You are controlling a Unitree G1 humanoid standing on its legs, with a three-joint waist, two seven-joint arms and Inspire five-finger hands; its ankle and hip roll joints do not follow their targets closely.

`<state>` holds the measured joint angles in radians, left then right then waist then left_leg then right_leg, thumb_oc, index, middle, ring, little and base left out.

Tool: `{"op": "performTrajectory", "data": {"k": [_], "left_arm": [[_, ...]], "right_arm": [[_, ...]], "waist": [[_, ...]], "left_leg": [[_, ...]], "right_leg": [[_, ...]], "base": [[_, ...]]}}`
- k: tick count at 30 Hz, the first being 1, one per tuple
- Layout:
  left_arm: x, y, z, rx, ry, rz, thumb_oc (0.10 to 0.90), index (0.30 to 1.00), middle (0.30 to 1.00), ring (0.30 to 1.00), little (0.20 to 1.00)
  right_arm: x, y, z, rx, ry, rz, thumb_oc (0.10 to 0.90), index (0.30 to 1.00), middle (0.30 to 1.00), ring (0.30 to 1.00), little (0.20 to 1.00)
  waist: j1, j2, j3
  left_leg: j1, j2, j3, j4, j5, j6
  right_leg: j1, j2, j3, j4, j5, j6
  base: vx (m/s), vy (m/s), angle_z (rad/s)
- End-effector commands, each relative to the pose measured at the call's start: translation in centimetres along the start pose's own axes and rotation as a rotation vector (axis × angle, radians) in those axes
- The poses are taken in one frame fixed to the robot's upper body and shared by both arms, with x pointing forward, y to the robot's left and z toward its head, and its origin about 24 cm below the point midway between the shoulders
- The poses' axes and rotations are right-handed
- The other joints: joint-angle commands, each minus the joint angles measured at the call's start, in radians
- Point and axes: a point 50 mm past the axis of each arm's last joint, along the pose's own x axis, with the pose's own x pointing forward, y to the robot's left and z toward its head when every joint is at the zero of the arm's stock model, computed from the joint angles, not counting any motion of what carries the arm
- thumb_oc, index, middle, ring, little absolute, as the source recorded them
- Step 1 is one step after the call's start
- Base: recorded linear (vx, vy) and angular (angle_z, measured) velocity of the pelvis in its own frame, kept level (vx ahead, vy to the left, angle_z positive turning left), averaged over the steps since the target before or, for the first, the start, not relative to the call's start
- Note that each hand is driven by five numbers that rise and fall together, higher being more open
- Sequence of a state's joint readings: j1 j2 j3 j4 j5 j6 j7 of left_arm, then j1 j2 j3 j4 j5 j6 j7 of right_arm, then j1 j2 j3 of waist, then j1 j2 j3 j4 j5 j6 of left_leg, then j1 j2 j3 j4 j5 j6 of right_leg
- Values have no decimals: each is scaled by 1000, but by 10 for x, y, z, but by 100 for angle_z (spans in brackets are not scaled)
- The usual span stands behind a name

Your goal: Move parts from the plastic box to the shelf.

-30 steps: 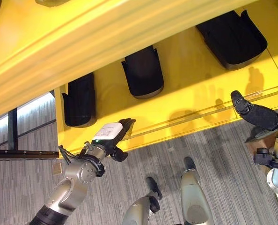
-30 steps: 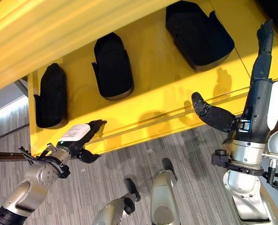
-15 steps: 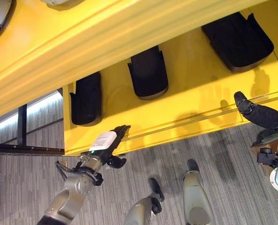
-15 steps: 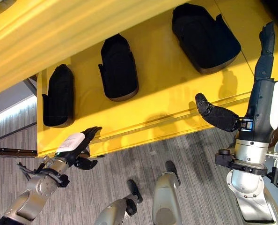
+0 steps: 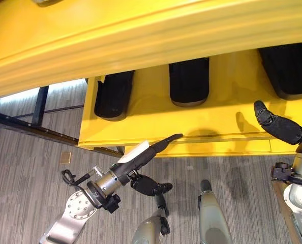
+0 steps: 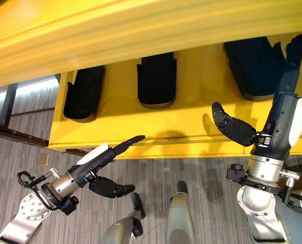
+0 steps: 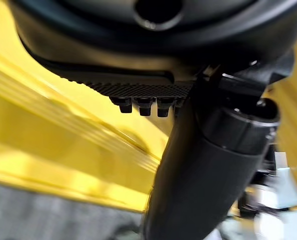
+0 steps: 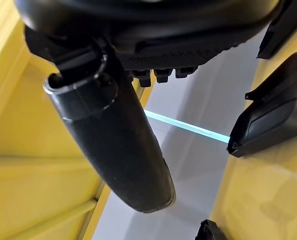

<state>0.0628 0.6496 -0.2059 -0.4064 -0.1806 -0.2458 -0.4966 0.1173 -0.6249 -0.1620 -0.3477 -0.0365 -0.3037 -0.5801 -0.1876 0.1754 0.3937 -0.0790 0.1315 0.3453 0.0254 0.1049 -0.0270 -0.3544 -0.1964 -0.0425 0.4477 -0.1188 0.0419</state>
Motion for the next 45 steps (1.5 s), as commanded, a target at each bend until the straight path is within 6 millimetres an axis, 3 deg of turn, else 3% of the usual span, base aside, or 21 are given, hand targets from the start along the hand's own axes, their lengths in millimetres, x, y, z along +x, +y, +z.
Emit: {"op": "performTrajectory", "data": {"k": [1, 5, 9, 12, 14, 16, 17, 18, 21, 24, 25, 28, 29, 30, 31, 32, 33, 35, 38, 41, 45], "left_arm": [[5, 14, 24, -20, -188, -23, 900, 1000, 1000, 1000, 1000], [8, 17, 22, -13, -148, -98, 900, 1000, 1000, 1000, 1000], [9, 19, 17, -58, -93, -129, 900, 1000, 1000, 1000, 1000], [8, 16, 11, -87, -48, -143, 900, 1000, 1000, 1000, 1000], [6, 15, 8, -104, -20, -138, 900, 1000, 1000, 1000, 1000], [-2, 14, 4, -128, 8, -122, 900, 1000, 1000, 1000, 1000], [-3, 14, 4, -132, 9, -117, 900, 1000, 1000, 1000, 1000], [-9, 14, 2, -125, 11, -67, 900, 1000, 1000, 1000, 1000], [-16, 16, 1, -128, -9, 3, 900, 1000, 1000, 1000, 1000], [-20, 23, 6, -153, -75, 39, 900, 1000, 1000, 1000, 1000], [-25, 26, 9, -154, -104, 74, 900, 1000, 1000, 1000, 1000], [-27, 26, 10, -169, -113, 93, 900, 1000, 1000, 1000, 1000], [-28, 25, 10, -178, -115, 95, 900, 1000, 1000, 1000, 1000], [-27, 24, 12, -184, -127, 95, 900, 1000, 1000, 1000, 1000], [-27, 25, 12, -187, -129, 98, 900, 1000, 1000, 1000, 1000], [-25, 25, 12, -207, -144, 124, 900, 1000, 1000, 1000, 1000], [-23, 26, 12, -219, -160, 143, 900, 1000, 1000, 1000, 1000], [-20, 29, 9, -251, -181, 179, 900, 1000, 1000, 1000, 1000], [-21, 32, 2, -285, -178, 239, 900, 1000, 1000, 1000, 1000], [-30, 28, -13, -359, -108, 240, 900, 1000, 1000, 1000, 1000], [-39, 17, -19, -473, -93, 180, 900, 1000, 1000, 1000, 1000]], "right_arm": [[13, 2, 24, 98, -191, -66, 900, 1000, 1000, 1000, 1000], [12, 4, 17, 109, -136, -80, 900, 1000, 1000, 1000, 1000], [4, 20, 11, 130, -62, -34, 900, 1000, 1000, 1000, 1000], [-3, 25, 9, 136, -33, 9, 900, 1000, 1000, 1000, 1000], [-6, 26, 8, 144, -16, 32, 900, 1000, 1000, 1000, 1000], [-10, 21, 10, 166, 5, 36, 900, 1000, 1000, 1000, 1000], [-10, 20, 10, 170, 6, 36, 900, 1000, 1000, 1000, 1000], [-7, 21, 14, 195, -7, 35, 900, 1000, 1000, 1000, 1000], [-7, 13, 17, 189, -40, 29, 900, 1000, 1000, 1000, 1000], [-5, 7, 21, 161, -80, 14, 900, 1000, 1000, 1000, 1000], [-3, 6, 23, 163, -110, 31, 900, 1000, 1000, 1000, 1000], [-1, 6, 30, 162, -164, 74, 900, 1000, 1000, 1000, 1000], [-1, 6, 33, 162, -178, 99, 900, 1000, 1000, 1000, 1000], [0, 10, 39, 161, -210, 166, 900, 1000, 1000, 1000, 1000], [0, 11, 39, 164, -217, 176, 900, 1000, 1000, 1000, 1000], [3, 15, 44, 162, -253, 246, 900, 1000, 1000, 1000, 1000], [5, 19, 49, 163, -293, 302, 900, 1000, 1000, 1000, 1000], [8, 26, 55, 149, -364, 402, 900, 1000, 1000, 1000, 1000], [11, 33, 60, 135, -433, 517, 900, 1000, 1000, 1000, 1000], [13, 49, 63, 132, -487, 624, 900, 1000, 1000, 1000, 1000], [12, 55, 64, 162, -472, 666, 900, 1000, 1000, 1000, 1000]], "waist": [[-35, -42, -65], [-50, -51, -88], [-56, -75, -108], [-60, -80, -110], [-59, -72, -105], [-29, -68, -106], [-24, -70, -107], [7, -90, -99], [14, -113, -72], [13, -118, -42], [16, -120, -16], [7, -120, -14], [0, -116, -18], [-7, -112, -23], [-8, -112, -24], [-7, -106, -26], [0, -109, -25], [-3, -110, -26], [6, -91, -30], [39, -60, -46], [70, -53, -73]], "left_leg": [[80, 0, -101, 139, -110, -52], [84, -69, -104, 123, -174, 1], [126, -140, -104, 73, -251, 48], [145, -149, -94, 34, -255, 64], [143, -139, -76, 20, -246, 75], [91, -125, -68, 13, -206, 87], [80, -125, -66, 14, -200, 84], [-16, -127, -26, 51, -178, 65], [-99, -149, 38, 147, -200, 79], [-140, -158, 35, 255, -259, 85], [-173, -128, 14, 323, -260, 84], [-124, -63, -32, 253, -235, 61], [-86, -23, -54, 188, -198, 41], [-39, 72, -109, 58, -77, -15], [-33, 79, -113, 41, -61, -21], [-30, 156, -136, -20, 52, -63], [-51, 211, -148, -33, 118, -83], [-76, 252, -161, -71, 174, -101], [-75, 247, -178, -69, 176, -116], [-62, 204, -215, -37, 158, -135], [-21, 148, -199, -36, 59, -128]], "right_leg": [[161, 3, 5, -169, 34, 26], [153, 17, 69, -234, 124, 70], [133, -5, 131, -353, 276, 106], [108, 23, 138, -338, 316, 108], [100, 81, 97, -230, 229, 102], [117, 157, 5, -16, 60, 61], [116, 164, -6, 11, 38, 52], [173, 188, -30, -61, -48, 4], [238, 181, -15, -167, -71, -18], [256, 163, -3, -164, -108, -33], [230, 160, 0, -151, -86, -53], [186, 145, -2, -113, -84, -50], [162, 135, -3, -92, -86, -45], [127, 115, 9, -62, -92, -37], [124, 113, 10, -58, -93, -38], [104, 92, 18, -50, -87, -34], [106, 66, 30, -53, -86, -32], [114, 19, 33, -55, -89, -26], [109, -16, 33, -28, -102, -14], [113, -18, 38, -15, -102, -5], [168, -55, 8, -138, -13, 45]], "base": [[-46, 232, -11], [-16, 242, -33], [33, 145, -34], [-11, 49, -31], [-84, 22, -16], [-155, -27, -35], [-216, -168, -34], [-187, -259, -23], [-119, -195, -16], [-106, -84, -25], [-211, -34, -13], [-81, 105, -37], [26, 389, -7], [30, 389, 7], [23, 525, 9], [-2, 484, 2], [-1, 609, -5], [9, 540, -4], [36, 484, -12], [94, 532, -22], [94, 282, -26]]}}
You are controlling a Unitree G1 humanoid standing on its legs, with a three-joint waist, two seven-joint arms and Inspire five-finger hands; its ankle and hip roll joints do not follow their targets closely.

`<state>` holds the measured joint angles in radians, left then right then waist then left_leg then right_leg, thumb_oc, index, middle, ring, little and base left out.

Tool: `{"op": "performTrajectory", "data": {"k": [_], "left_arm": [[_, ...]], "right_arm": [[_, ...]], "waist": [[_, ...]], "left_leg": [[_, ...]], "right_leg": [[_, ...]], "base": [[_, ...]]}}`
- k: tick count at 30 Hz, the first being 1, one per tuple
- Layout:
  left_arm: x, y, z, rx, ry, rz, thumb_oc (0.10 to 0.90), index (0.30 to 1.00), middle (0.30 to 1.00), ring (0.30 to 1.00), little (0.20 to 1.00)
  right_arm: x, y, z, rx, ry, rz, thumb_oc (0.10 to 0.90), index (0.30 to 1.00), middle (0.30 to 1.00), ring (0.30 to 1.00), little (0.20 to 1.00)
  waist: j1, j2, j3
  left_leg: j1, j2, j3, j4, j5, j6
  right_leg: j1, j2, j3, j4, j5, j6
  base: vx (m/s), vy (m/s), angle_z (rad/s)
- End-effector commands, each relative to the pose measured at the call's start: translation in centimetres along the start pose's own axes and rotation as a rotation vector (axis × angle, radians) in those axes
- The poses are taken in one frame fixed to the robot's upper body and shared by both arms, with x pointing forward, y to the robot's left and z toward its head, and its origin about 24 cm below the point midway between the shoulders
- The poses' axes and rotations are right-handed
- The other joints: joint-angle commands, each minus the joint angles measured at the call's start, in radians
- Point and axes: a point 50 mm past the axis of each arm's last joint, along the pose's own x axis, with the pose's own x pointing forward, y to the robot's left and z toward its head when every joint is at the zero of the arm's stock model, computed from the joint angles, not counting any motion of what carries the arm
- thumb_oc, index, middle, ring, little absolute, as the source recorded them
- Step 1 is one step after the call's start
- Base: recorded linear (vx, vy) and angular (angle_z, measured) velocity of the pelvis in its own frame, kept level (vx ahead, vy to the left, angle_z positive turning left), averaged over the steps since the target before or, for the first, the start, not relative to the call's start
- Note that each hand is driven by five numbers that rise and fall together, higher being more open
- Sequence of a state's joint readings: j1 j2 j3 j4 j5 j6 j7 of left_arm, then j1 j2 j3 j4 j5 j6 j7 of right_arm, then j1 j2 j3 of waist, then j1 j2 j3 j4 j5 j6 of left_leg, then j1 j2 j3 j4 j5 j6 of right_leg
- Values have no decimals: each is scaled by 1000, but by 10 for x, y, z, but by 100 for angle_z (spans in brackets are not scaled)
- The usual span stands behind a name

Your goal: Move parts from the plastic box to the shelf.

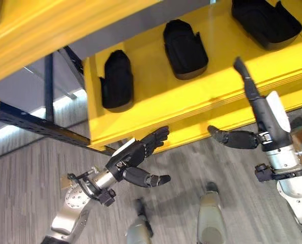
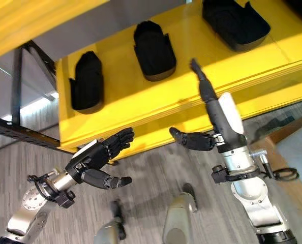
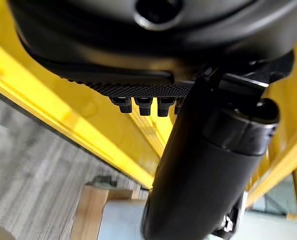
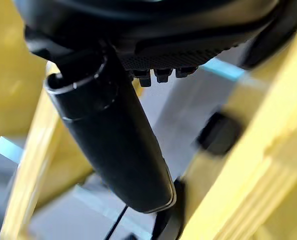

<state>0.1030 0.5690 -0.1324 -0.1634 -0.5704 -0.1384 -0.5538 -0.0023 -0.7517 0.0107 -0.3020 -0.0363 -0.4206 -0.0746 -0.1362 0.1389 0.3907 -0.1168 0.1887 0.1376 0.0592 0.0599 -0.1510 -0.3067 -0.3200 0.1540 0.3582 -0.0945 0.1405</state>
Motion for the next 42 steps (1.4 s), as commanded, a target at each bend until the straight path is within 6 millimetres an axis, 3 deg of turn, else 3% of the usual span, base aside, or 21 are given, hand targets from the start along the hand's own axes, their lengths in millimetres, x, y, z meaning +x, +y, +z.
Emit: {"op": "performTrajectory", "data": {"k": [1, 2, 5, 8, 15, 19, 25, 33, 38, 40, 42], "left_arm": [[-16, -5, 36, 27, -152, -82, 900, 1000, 1000, 1000, 1000], [-19, -6, 38, 28, -157, -100, 900, 1000, 1000, 1000, 1000], [-23, -4, 41, 20, -157, -105, 900, 1000, 1000, 1000, 1000], [-25, -2, 49, 47, -194, -115, 900, 1000, 1000, 1000, 1000], [-31, 0, 63, 47, -220, -200, 900, 1000, 1000, 1000, 1000], [-30, 2, 69, 51, -231, -208, 900, 1000, 1000, 1000, 1000], [-28, 4, 73, 69, -162, -285, 900, 1000, 1000, 1000, 1000], [-29, 5, 76, 24, -115, -357, 900, 1000, 1000, 1000, 1000], [-28, 6, 76, 47, -92, -359, 900, 1000, 1000, 1000, 1000], [-27, 7, 78, 53, -91, -374, 900, 1000, 1000, 1000, 1000], [-28, 7, 78, 53, -91, -374, 900, 1000, 1000, 1000, 1000]], "right_arm": [[18, -4, 44, 23, -295, 7, 900, 1000, 1000, 1000, 1000], [18, -2, 47, 44, -300, 19, 900, 1000, 1000, 1000, 1000], [20, 7, 50, 40, -322, 55, 900, 1000, 1000, 1000, 1000], [23, 15, 53, 20, -331, 100, 900, 1000, 1000, 1000, 1000], [22, 21, 52, -139, -324, 216, 900, 1000, 1000, 1000, 1000], [33, 21, 51, -221, -324, 281, 900, 1000, 1000, 1000, 1000], [52, 13, 33, -407, -228, 378, 900, 1000, 1000, 1000, 1000], [55, 5, 17, -516, -156, 470, 900, 1000, 1000, 1000, 1000], [59, 5, 6, -525, -93, 457, 900, 1000, 1000, 1000, 1000], [60, 3, -10, -511, -9, 444, 900, 1000, 1000, 1000, 1000], [61, 3, -11, -511, -11, 444, 900, 1000, 1000, 1000, 1000]], "waist": [[25, -22, -78], [39, -31, -88], [72, -55, -100], [98, -76, -98], [148, -114, -99], [178, -129, -89], [222, -167, -76], [237, -179, -58], [239, -184, -50], [248, -188, -43], [247, -188, -42]], "left_leg": [[29, 82, 20, -80, 86, -2], [42, 74, 34, -96, 73, -1], [56, 68, 55, -118, 65, 6], [63, 63, 58, -128, 56, 20], [43, 50, 3, -128, 52, 38], [38, 61, -8, -130, 62, 36], [19, 87, -43, -133, 85, 27], [5, 91, -59, -127, 97, 29], [1, 92, -60, -123, 98, 29], [-4, 89, -64, -116, 96, 33], [-4, 89, -65, -116, 95, 33]], "right_leg": [[138, 56, -202, -97, -5, -37], [160, 39, -220, -165, 42, -13], [195, 29, -260, -252, 103, 15], [216, 29, -271, -299, 134, 31], [249, 46, -251, -318, 135, 38], [257, 58, -267, -317, 131, 35], [288, 88, -291, -320, 117, 22], [302, 100, -298, -318, 113, 13], [301, 102, -298, -323, 119, 15], [306, 104, -304, -322, 118, 13], [306, 104, -304, -322, 118, 13]], "base": [[55, 99, 3], [29, 58, -8], [-13, -24, 5], [-43, -45, 20], [-9, -98, 18], [-3, -112, 13], [19, -170, 12], [4, -53, 5], [-1, -17, 0], [2, -56, 1], [0, 0, 0]]}}
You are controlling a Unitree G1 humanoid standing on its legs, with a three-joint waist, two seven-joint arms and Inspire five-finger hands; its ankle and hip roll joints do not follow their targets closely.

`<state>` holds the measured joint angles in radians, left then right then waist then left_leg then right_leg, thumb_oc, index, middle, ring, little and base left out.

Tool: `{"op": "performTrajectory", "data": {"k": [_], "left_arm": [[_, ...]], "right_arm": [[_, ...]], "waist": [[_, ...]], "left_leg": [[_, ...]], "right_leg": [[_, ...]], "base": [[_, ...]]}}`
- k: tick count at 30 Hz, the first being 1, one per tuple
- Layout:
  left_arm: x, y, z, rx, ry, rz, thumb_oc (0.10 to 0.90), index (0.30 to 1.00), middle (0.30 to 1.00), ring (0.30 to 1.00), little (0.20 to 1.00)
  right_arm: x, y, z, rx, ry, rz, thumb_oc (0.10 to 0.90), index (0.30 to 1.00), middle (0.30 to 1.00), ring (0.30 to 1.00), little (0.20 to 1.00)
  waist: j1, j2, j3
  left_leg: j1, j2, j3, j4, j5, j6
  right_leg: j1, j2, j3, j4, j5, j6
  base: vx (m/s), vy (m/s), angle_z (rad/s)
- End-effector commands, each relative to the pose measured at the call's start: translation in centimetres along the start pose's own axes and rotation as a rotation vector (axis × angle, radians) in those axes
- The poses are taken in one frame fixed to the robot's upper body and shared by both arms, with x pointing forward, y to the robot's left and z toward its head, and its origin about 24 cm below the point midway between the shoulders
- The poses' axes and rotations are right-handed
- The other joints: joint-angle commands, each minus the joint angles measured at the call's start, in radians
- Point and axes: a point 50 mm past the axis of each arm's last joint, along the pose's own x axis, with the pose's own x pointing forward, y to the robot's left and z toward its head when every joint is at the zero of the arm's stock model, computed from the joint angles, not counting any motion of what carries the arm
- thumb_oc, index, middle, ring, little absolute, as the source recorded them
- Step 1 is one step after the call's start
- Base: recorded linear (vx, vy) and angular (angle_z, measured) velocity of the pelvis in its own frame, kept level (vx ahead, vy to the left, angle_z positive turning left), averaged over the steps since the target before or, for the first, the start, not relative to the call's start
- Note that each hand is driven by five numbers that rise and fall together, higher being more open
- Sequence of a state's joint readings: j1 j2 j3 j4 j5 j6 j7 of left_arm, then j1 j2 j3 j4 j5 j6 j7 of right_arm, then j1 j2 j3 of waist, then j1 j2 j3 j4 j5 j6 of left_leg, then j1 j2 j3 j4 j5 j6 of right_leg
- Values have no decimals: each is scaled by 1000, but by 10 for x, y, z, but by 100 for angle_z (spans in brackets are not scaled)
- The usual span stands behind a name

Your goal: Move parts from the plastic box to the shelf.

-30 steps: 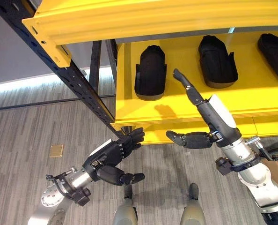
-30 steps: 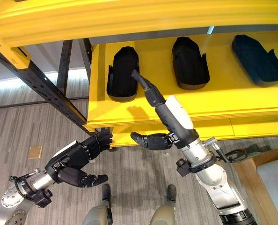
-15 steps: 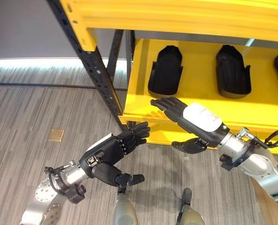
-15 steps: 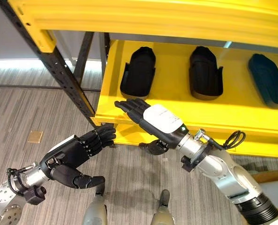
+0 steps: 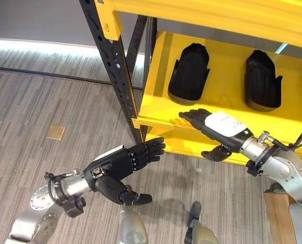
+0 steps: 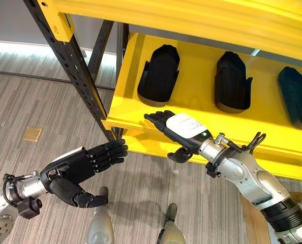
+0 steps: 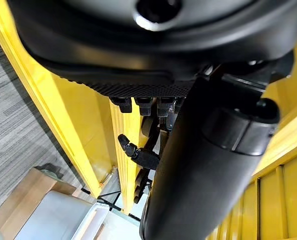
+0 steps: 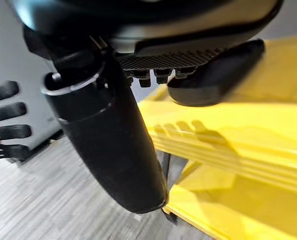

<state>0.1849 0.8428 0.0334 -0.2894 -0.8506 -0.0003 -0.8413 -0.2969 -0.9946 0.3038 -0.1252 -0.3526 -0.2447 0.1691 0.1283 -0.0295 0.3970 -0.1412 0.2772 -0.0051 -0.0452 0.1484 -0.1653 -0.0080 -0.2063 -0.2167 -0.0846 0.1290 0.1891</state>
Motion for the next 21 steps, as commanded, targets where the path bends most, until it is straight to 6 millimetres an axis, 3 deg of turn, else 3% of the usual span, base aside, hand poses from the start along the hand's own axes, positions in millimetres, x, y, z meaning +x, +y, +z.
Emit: {"op": "performTrajectory", "data": {"k": [1, 3, 11, 21], "left_arm": [[7, -9, 34, 107, -136, -112, 900, 1000, 1000, 1000, 1000], [7, -7, 35, 111, -132, -129, 900, 1000, 1000, 1000, 1000], [9, -6, 33, 107, -115, -132, 900, 1000, 1000, 1000, 1000], [9, -6, 32, 86, -128, -133, 900, 1000, 1000, 1000, 1000]], "right_arm": [[11, -39, 14, -63, -87, -169, 900, 1000, 1000, 1000, 1000], [15, -31, 3, -55, -38, -147, 900, 1000, 1000, 1000, 1000], [22, -25, -11, -46, 27, -174, 900, 1000, 1000, 1000, 1000], [29, -27, -13, -66, 46, -197, 900, 1000, 1000, 1000, 1000]], "waist": [[-18, -20, -49], [-9, -16, -41], [-3, -2, -37], [7, 23, -34]], "left_leg": [[21, 1, 78, -12, 7, 47], [15, -4, 72, -10, 9, 50], [16, -11, 64, -10, 12, 52], [15, -26, 57, -11, 14, 55]], "right_leg": [[7, -10, 67, 121, -106, -36], [8, -9, 63, 123, -107, -37], [12, -10, 64, 126, -110, -39], [16, -17, 60, 124, -111, -38]], "base": [[-4, -35, 4], [-8, -38, 7], [-1, -1, 1], [-3, 13, 3]]}}
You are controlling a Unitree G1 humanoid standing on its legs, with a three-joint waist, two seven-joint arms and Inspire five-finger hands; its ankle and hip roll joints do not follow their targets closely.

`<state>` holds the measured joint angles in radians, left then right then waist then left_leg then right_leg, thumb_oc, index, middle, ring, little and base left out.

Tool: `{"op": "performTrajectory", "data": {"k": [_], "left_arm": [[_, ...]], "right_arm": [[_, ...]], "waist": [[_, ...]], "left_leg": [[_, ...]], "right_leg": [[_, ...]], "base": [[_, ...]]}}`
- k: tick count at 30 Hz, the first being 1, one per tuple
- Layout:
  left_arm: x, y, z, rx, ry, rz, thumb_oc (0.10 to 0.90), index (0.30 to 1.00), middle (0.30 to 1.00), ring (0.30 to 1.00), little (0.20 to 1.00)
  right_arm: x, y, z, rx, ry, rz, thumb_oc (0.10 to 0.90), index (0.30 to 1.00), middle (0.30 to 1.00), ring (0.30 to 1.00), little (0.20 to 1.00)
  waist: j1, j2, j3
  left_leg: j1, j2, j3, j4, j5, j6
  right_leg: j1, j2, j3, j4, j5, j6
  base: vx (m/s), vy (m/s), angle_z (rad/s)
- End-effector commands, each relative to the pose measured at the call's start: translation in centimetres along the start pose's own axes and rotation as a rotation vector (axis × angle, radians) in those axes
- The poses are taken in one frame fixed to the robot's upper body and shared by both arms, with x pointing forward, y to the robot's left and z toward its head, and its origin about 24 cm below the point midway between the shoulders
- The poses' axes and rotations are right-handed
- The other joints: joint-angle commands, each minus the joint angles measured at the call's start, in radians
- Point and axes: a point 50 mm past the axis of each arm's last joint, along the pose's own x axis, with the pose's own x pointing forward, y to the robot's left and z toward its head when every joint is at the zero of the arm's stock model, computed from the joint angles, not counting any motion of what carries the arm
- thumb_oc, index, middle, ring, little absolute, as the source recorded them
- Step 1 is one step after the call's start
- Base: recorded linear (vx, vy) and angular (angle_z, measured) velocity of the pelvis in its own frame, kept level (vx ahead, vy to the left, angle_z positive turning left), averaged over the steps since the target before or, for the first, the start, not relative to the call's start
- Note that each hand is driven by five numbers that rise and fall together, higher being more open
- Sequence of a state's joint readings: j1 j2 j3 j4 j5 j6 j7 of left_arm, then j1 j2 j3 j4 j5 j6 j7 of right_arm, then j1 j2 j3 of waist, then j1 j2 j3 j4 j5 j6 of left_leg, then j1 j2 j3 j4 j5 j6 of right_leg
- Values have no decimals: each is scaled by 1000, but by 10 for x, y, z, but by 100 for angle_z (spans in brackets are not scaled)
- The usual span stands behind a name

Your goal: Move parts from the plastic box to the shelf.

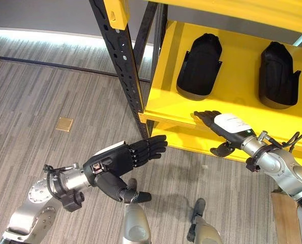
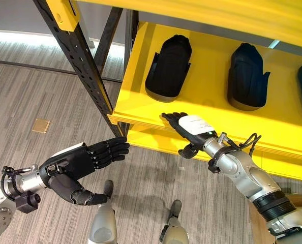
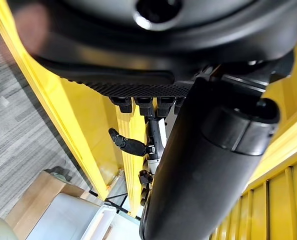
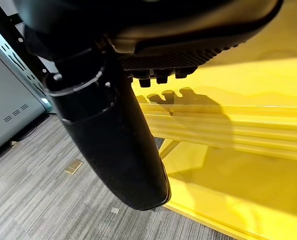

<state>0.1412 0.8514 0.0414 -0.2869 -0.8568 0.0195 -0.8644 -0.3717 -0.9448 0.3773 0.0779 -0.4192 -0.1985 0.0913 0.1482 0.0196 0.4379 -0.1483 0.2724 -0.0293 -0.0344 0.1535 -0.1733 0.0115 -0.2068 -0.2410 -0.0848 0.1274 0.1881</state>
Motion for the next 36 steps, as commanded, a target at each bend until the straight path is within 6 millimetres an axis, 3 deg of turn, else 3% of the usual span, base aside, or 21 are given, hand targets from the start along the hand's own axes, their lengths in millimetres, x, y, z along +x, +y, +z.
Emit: {"op": "performTrajectory", "data": {"k": [1, 13, 29, 32, 36], "left_arm": [[6, -10, 23, 64, -117, -111, 900, 1000, 1000, 1000, 1000], [11, -11, 19, 57, -115, -121, 900, 1000, 1000, 1000, 1000], [20, -13, 12, 40, -122, -151, 900, 1000, 1000, 1000, 1000], [20, -13, 12, 40, -122, -153, 900, 1000, 1000, 1000, 1000], [40, -8, 7, 46, -87, -157, 900, 1000, 1000, 1000, 1000]], "right_arm": [[19, -45, 23, -50, -112, -212, 900, 1000, 1000, 1000, 1000], [36, -47, 25, -46, -73, -244, 900, 1000, 1000, 1000, 1000], [55, -46, 14, 21, 59, -277, 900, 1000, 1000, 1000, 1000], [56, -46, 13, 19, 75, -279, 900, 1000, 1000, 1000, 1000], [66, -40, 16, 55, 106, -297, 900, 1000, 1000, 1000, 1000]], "waist": [[-11, -24, -74], [0, -12, -76], [16, 9, -89], [18, 9, -90], [22, -18, -98]], "left_leg": [[23, -23, 82, -23, 8, 64], [29, -30, 77, -18, 6, 67], [32, -48, 59, 0, -2, 73], [31, -48, 57, 1, -2, 73], [23, -46, 52, 28, -15, 75]], "right_leg": [[-4, -17, 84, 124, -108, -36], [1, -18, 83, 131, -113, -40], [24, -22, 85, 149, -130, -44], [27, -22, 85, 150, -131, -44], [21, -16, 91, 155, -128, -42]], "base": [[0, 0, 0], [1, 1, 1], [7, 3, 2], [11, -6, 0], [31, -101, 3]]}}
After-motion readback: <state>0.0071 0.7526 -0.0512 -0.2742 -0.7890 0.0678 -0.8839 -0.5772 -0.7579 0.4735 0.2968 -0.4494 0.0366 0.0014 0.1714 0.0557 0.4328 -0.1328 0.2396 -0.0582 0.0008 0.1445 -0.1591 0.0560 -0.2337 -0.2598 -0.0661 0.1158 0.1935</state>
